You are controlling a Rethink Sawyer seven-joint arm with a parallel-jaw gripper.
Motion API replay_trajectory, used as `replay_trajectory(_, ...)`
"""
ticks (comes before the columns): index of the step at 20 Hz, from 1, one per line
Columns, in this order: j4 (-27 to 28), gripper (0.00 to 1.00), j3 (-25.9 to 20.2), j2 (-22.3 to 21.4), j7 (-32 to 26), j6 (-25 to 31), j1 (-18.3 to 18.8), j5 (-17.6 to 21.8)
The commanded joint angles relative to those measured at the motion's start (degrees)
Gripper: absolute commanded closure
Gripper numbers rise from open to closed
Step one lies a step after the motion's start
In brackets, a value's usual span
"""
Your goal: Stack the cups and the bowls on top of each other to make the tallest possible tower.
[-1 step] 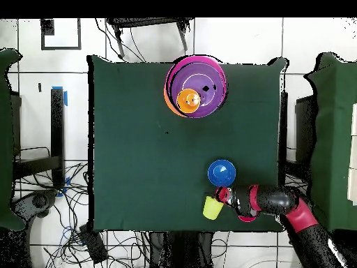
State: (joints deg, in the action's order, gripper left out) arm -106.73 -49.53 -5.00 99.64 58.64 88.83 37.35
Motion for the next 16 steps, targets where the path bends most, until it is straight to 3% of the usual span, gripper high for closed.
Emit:
replay_trajectory(1, 9.0, 0.00, 4.9, 3.2, -20.2, 4.4, -2.9, 4.7)
replay_trajectory(10, 9.8, 0.00, 5.9, 5.8, -23.4, 2.6, -2.0, 5.5)
replay_trajectory(11, 9.4, 1.00, 5.5, 6.1, -23.9, 1.1, -1.3, 5.9)
replay_trajectory(16, 9.2, 1.00, 5.0, 4.0, -24.3, 0.3, -3.0, 9.0)
